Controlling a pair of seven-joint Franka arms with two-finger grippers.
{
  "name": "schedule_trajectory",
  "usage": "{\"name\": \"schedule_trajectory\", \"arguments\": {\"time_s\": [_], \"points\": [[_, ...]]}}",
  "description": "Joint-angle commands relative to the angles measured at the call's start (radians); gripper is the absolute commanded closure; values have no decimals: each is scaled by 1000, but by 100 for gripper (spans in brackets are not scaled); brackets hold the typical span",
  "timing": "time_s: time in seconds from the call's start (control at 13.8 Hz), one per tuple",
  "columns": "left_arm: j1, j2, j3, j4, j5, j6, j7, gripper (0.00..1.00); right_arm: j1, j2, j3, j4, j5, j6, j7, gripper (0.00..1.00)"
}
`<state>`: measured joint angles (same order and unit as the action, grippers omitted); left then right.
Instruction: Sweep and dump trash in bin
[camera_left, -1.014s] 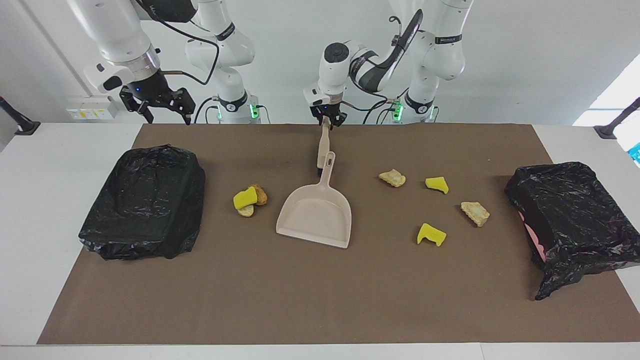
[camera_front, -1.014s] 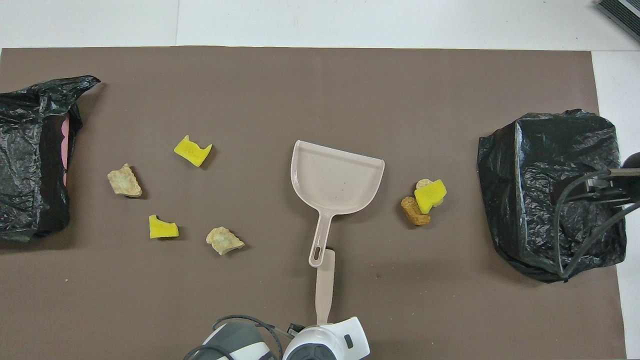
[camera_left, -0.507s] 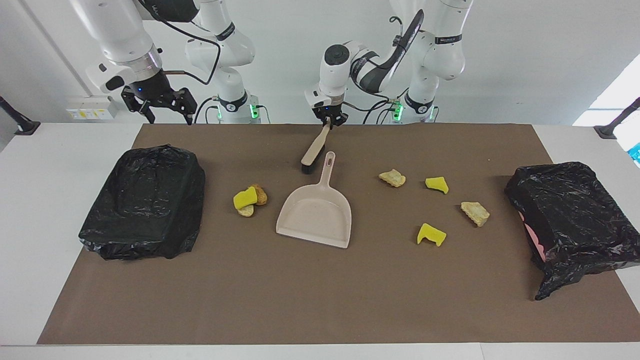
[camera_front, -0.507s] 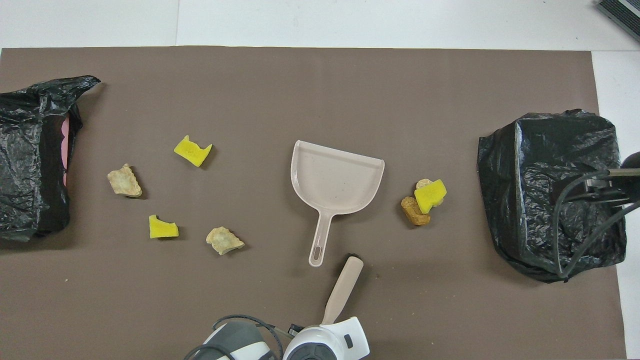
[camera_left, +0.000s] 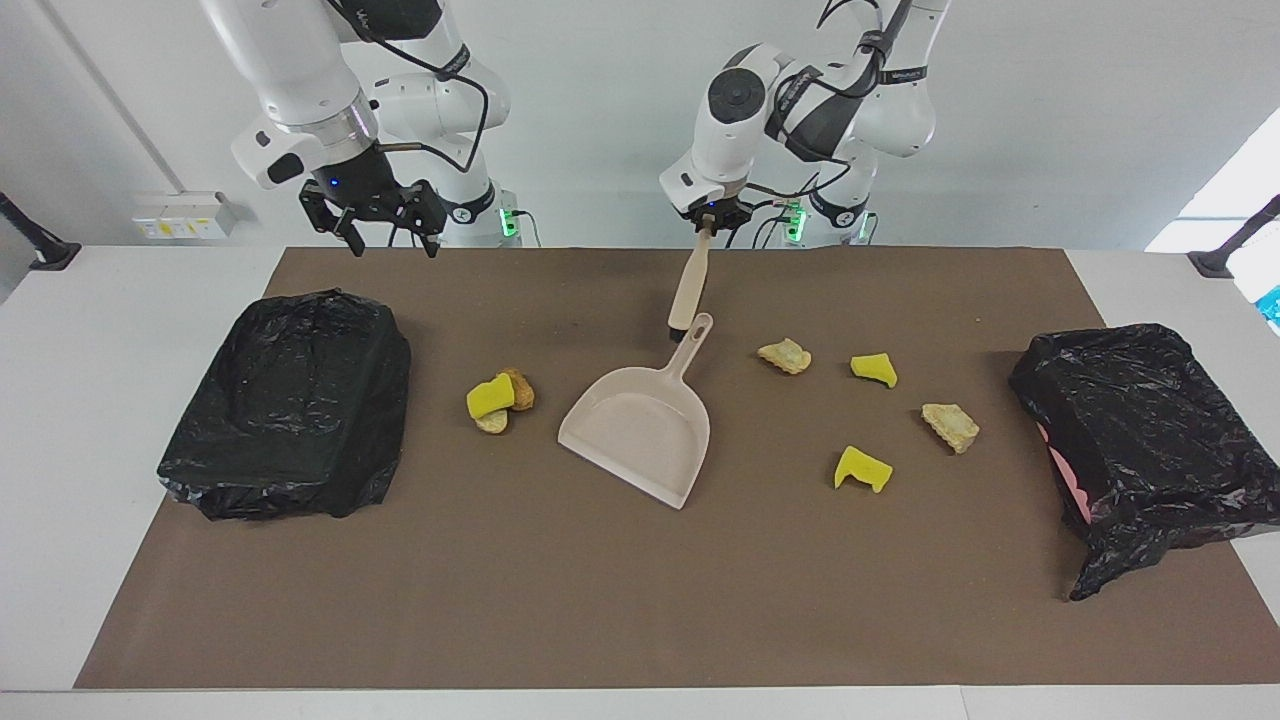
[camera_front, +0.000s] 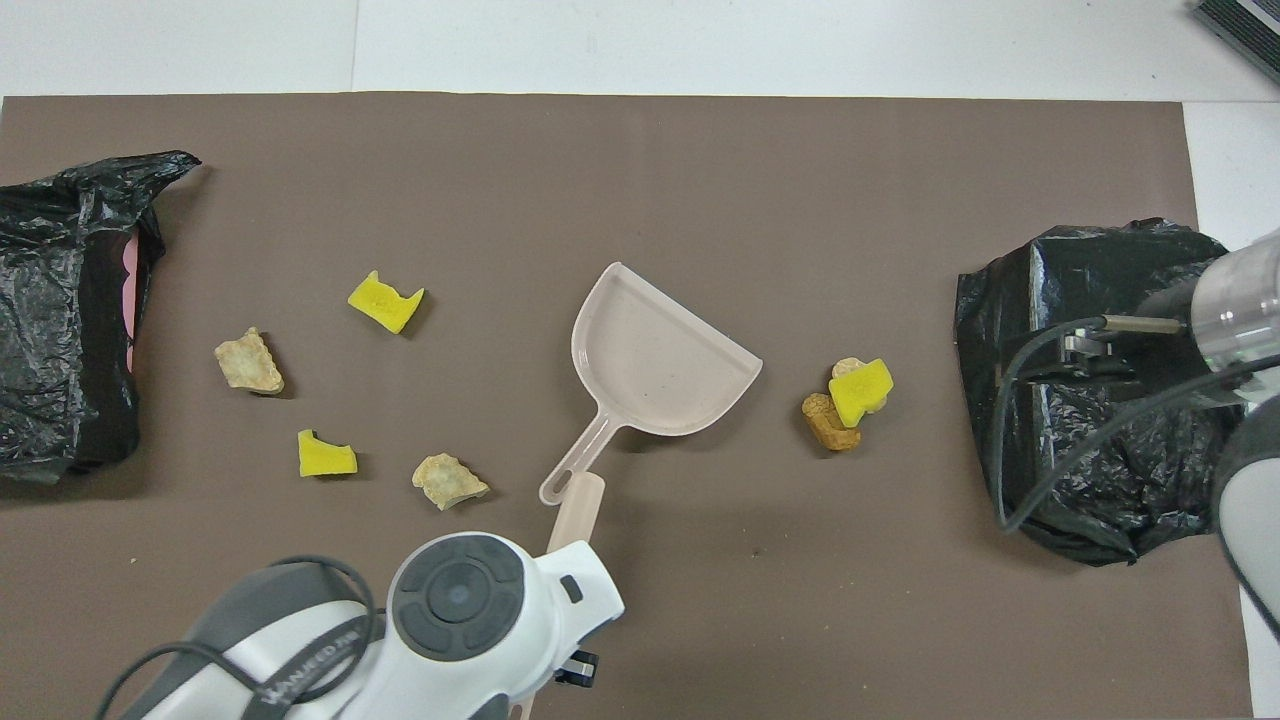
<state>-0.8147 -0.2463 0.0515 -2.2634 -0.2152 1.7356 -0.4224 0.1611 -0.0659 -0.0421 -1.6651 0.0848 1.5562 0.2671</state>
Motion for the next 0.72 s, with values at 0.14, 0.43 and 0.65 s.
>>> {"name": "schedule_trajectory", "arguments": {"time_s": [0.14,0.43,0.65], "points": [[168,-31,-9,71,86,-119,11,100,81,44,5,-16,38,82,171,0],[299,-16,-10,74,131,-87,158,100,172,92,7,-12,41,174,355,0],[322,2,-12,51,132,4,274,100,244,142,7,-7,47,244,567,0]]}}
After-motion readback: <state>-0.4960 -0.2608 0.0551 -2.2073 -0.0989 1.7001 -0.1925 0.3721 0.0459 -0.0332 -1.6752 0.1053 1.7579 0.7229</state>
